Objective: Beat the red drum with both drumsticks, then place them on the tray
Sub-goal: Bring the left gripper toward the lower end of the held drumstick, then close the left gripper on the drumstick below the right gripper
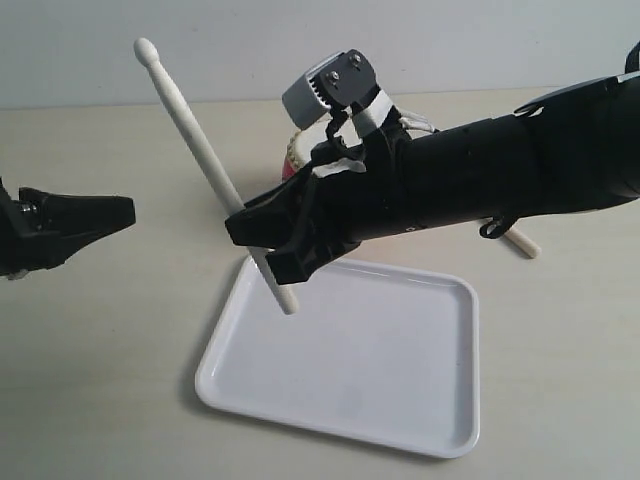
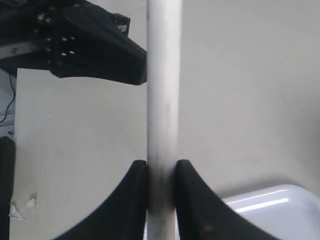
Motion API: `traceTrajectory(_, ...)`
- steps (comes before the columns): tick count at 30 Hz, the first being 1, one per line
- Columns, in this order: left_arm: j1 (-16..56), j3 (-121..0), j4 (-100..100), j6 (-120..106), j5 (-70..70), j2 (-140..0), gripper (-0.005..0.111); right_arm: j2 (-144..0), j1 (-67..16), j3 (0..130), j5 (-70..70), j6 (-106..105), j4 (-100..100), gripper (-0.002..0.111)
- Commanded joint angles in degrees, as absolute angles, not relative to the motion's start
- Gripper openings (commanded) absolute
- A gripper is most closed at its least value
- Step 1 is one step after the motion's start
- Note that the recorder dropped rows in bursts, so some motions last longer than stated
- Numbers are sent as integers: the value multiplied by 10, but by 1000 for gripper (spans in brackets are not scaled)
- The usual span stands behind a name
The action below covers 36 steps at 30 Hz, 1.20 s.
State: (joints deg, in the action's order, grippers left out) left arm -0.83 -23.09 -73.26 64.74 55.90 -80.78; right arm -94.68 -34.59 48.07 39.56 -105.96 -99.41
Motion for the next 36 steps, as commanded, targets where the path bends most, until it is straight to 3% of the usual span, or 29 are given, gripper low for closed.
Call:
traceTrajectory(1,-35,-184,-662,538,700,-872,0,-949,-347,484,406,-1030,-999,0)
traceTrajectory(9,-33,-146,-659,414,700,-930,0,-971,-347,502,445,-971,-999,0)
traceTrajectory(19,-33,-146,-615,518,700,-930,1,-1062,-347,578,448,-958,-999,0)
traceTrajectory(29,-29,-146,-598,543,700,-930,56,-1100,-347,637,435,-893,-999,0)
traceTrajectory(36,37,-146,-542,496,700,-931,62,-1100,-347,643,454,-863,-999,0)
